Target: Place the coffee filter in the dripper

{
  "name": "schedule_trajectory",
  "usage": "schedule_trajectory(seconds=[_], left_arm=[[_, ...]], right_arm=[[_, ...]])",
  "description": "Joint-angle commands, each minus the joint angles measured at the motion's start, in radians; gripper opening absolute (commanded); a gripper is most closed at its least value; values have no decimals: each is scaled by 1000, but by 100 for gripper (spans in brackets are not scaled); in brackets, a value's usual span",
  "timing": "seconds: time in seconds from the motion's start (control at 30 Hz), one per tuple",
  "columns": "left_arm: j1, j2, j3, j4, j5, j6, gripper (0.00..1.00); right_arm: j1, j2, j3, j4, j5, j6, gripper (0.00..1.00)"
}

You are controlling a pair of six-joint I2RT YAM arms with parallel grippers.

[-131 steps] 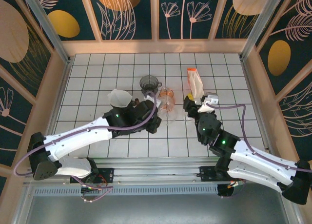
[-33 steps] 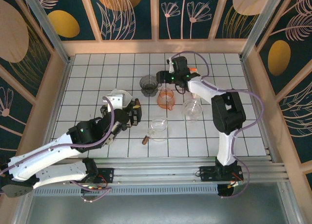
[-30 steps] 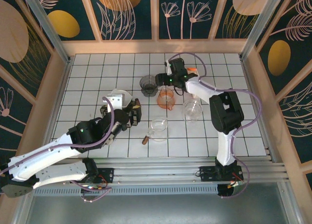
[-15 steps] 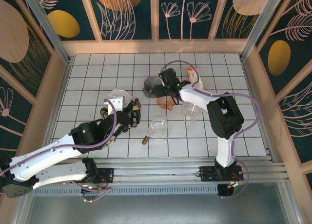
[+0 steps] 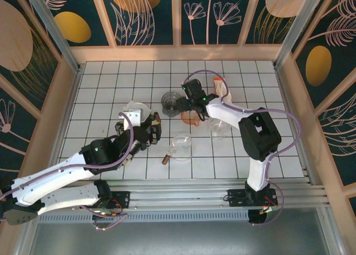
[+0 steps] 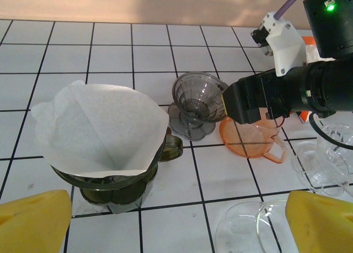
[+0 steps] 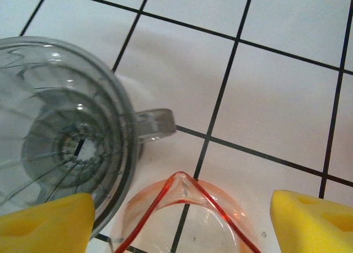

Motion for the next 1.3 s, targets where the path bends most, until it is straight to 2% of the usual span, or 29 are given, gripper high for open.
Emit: schedule_trajectory(seconds=[0.0,0.2,0.4,0.87,1.17,1.27], left_arm=[[-5,-1,-15,13,-11,4,99],[-6,1,-14,14,-17,5,99],[-6,-9,-17,9,-26,4,99],[-4,-3,-15,12,-28,11,99],[-5,-12,-14,10,-30,9,99],[-6,-10,-14,10,-31,11,99]], right_arm=[[18,-68,-12,39,40,-13,83],[36,-121,-58,74,46,-14,82],[44,-99,-39,-27,43,-23,81],[55,-61,-88,-89,210,28,81],[6,-118,-138,-91,248,64,79],[28,-146,-143,-29,224,6,80]])
